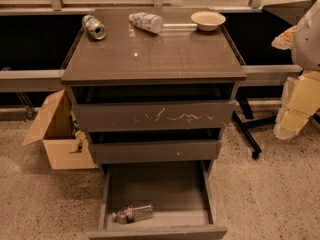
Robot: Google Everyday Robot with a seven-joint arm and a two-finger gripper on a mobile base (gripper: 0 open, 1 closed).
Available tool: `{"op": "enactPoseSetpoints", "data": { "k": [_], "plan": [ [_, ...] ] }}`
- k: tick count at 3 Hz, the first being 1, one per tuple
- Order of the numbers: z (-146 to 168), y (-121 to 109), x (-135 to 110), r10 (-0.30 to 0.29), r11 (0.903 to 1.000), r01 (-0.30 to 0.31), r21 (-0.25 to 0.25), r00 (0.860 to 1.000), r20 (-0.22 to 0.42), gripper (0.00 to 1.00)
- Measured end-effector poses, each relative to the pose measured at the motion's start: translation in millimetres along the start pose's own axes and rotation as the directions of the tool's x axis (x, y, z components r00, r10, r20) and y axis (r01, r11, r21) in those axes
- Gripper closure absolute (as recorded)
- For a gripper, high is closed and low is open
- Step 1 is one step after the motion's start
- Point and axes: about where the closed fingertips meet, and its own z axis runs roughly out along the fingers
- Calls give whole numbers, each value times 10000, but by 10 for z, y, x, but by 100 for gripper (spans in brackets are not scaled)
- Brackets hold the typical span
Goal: Pick water bottle from bottom drawer and place on counter
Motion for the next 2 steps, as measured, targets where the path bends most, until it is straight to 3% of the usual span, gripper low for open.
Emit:
{"op": "enactPoseSetpoints", "data": {
  "k": [1, 2],
  "plan": [
    [1, 0, 0, 0, 10000, 0, -6, 10000, 4, 0],
    [74, -5, -3, 10, 9986, 7, -531, 9995, 329, 0]
  ]
}}
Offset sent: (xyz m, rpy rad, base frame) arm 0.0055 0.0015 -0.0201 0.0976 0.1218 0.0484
